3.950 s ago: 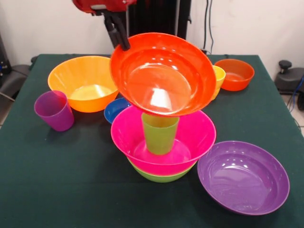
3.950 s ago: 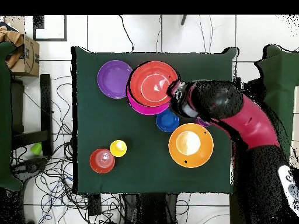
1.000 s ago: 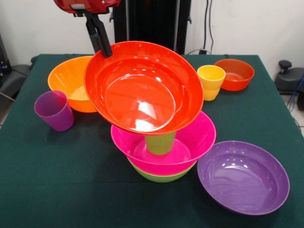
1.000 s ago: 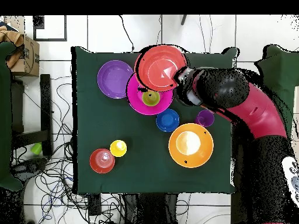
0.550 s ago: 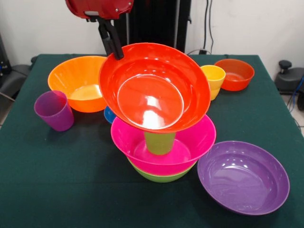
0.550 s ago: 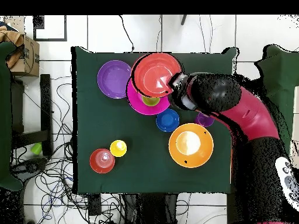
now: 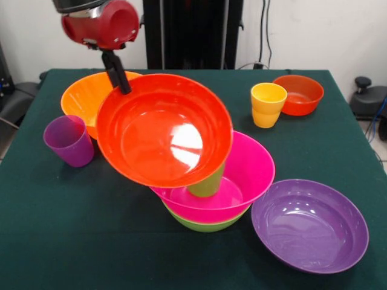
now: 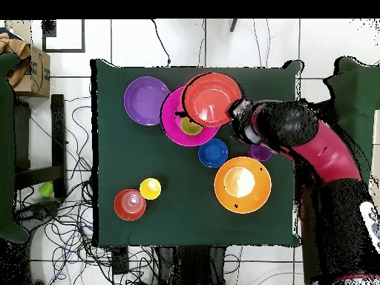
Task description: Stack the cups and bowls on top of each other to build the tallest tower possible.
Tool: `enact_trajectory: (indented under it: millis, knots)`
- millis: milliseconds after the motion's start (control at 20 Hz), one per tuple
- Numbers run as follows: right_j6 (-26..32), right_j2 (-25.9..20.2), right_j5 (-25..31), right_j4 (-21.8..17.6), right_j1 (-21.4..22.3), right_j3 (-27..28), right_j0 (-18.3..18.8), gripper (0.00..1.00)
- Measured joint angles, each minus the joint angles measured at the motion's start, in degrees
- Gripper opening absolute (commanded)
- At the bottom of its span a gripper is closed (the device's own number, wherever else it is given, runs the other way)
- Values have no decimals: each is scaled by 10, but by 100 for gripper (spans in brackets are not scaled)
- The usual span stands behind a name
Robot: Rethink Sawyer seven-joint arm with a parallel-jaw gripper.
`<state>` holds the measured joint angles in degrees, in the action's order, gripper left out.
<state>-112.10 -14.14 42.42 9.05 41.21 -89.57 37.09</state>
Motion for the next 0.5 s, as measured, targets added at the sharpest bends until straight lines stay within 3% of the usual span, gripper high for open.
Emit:
enact_trajectory:
  millis: [500]
  knots:
    - [0, -1, -12, -12, -21, 0, 19, 0]
